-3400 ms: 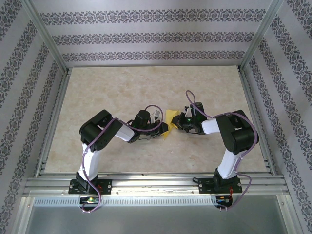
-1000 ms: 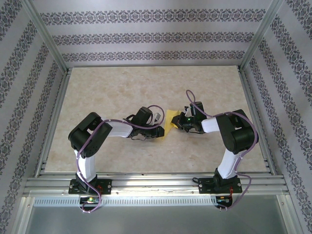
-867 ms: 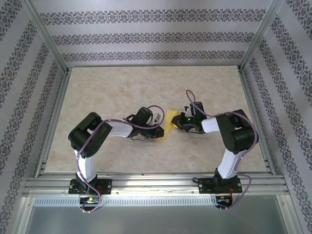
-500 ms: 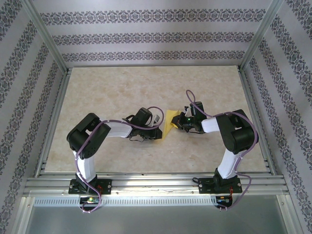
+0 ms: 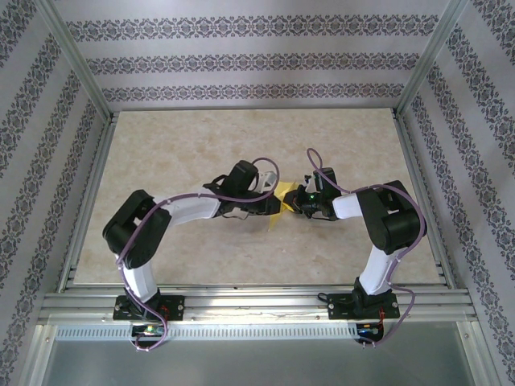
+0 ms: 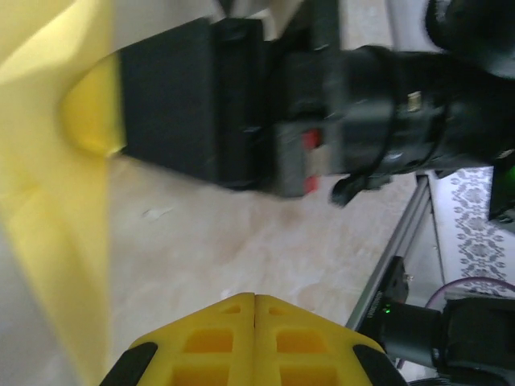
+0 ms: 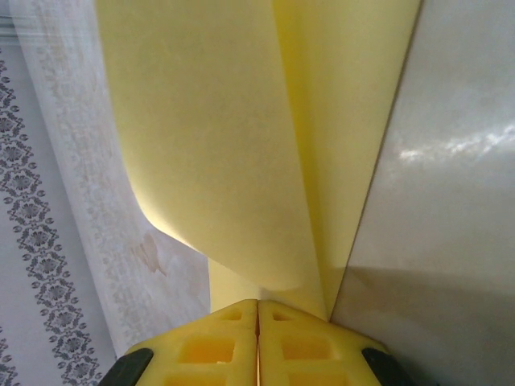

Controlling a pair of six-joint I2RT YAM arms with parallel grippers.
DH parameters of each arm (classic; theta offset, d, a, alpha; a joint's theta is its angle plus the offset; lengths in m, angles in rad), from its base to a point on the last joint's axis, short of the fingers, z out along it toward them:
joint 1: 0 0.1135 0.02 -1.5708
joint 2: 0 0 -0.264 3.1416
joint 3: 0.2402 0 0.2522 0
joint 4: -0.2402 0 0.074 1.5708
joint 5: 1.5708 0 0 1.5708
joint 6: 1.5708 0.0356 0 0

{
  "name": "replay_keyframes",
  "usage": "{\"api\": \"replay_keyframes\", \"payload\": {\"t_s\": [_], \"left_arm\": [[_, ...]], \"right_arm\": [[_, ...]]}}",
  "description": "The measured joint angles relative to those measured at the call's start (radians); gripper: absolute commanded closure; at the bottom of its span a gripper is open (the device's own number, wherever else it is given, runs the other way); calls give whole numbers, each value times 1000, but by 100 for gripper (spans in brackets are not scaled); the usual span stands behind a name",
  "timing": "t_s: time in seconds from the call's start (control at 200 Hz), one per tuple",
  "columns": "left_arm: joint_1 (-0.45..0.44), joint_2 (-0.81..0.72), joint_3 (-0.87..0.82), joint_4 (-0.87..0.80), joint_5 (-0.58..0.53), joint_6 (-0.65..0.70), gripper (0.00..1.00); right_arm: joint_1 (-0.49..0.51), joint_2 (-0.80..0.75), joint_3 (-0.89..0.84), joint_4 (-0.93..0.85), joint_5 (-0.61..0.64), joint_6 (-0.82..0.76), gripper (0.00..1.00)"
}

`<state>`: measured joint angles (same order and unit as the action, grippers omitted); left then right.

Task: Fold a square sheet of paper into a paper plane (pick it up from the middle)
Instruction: Fold the wing for the fifth time at the center of the table.

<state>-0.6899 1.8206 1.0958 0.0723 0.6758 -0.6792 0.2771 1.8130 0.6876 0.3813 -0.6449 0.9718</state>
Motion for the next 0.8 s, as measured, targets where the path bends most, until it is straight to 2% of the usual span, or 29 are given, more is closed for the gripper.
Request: {"api": "replay_keyframes", "payload": {"t_s": [0.23,0.455,0.804], "left_arm": [[-31,100,68,-62,1,36,97],[-31,154,82,-132,-45,84,97],[-31,167,88,-155,-86,108,96]], "right_arm": [[0,0,0,0,0,0,91],[0,0,0,0,0,0,91],[0,0,0,0,0,0,91]]}}
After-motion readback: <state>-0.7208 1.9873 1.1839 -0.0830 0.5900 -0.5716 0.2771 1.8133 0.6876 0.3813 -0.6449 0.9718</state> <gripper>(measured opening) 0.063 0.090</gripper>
